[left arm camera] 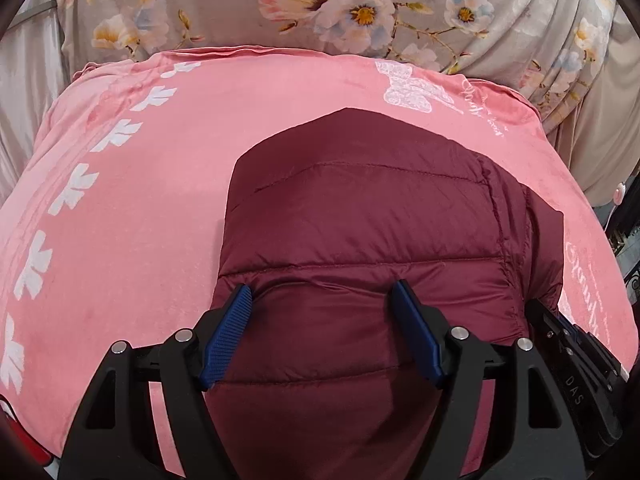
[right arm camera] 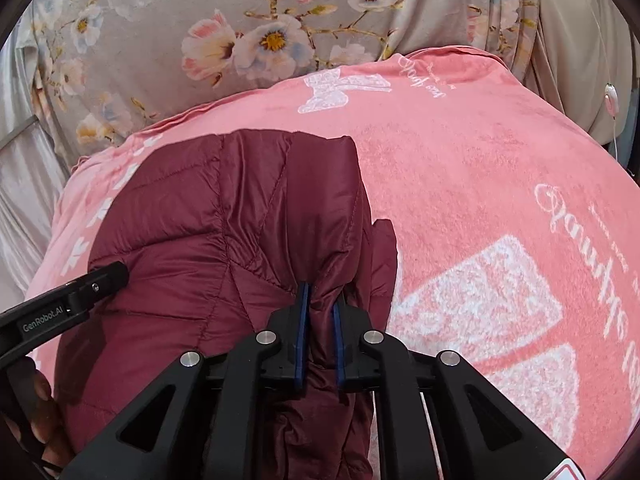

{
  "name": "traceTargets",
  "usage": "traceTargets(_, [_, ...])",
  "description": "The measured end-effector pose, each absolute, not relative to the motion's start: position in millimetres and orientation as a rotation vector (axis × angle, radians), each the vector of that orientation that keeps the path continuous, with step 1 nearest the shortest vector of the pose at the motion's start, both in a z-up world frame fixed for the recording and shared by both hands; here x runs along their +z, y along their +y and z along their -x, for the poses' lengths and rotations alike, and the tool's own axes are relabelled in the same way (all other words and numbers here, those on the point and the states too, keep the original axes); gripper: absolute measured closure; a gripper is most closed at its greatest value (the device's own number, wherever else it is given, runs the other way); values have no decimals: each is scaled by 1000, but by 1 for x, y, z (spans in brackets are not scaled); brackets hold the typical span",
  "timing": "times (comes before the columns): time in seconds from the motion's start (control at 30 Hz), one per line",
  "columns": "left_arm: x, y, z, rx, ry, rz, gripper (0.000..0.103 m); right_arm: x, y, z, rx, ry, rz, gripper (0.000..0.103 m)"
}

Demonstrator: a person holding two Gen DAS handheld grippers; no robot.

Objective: Fold large clothes

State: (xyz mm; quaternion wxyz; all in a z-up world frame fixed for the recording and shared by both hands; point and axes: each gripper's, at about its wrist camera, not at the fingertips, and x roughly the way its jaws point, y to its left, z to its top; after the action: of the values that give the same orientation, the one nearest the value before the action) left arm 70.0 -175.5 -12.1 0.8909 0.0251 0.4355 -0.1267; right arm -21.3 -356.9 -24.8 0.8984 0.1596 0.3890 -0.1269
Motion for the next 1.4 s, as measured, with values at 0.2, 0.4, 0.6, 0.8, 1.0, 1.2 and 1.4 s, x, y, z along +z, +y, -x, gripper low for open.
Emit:
traceTargets(0.2, [-22, -184, -69, -242, 893, -89, 31, -40, -355, 22, -273, 818, -329, 93])
traceTargets(0.4, [-32, -190, -69, -225, 881, -118, 30, -51, -353, 20, -283, 818, -328, 94])
traceTargets(0.6, [-39, -195, -68, -211, 869, -142, 29, -57, -349, 20, -294, 813, -324, 94])
traceTargets(0.8, [-43, -197, -67, -199, 853, -156, 28, -58, -346, 19, -302, 813, -312, 94])
traceTargets(1.0, [-44, -196, -67, -196, 845, -152, 28, -48, -345, 22, -312, 819, -310, 89])
traceTargets(1.2, [-26, -177, -71, -274, 917, -62, 29, -16, -358, 48, -324, 821, -374, 75])
traceTargets(1.4, [-6, -143, -72, -337, 970, 106, 29, -7, -379, 62, -287, 825, -503, 72])
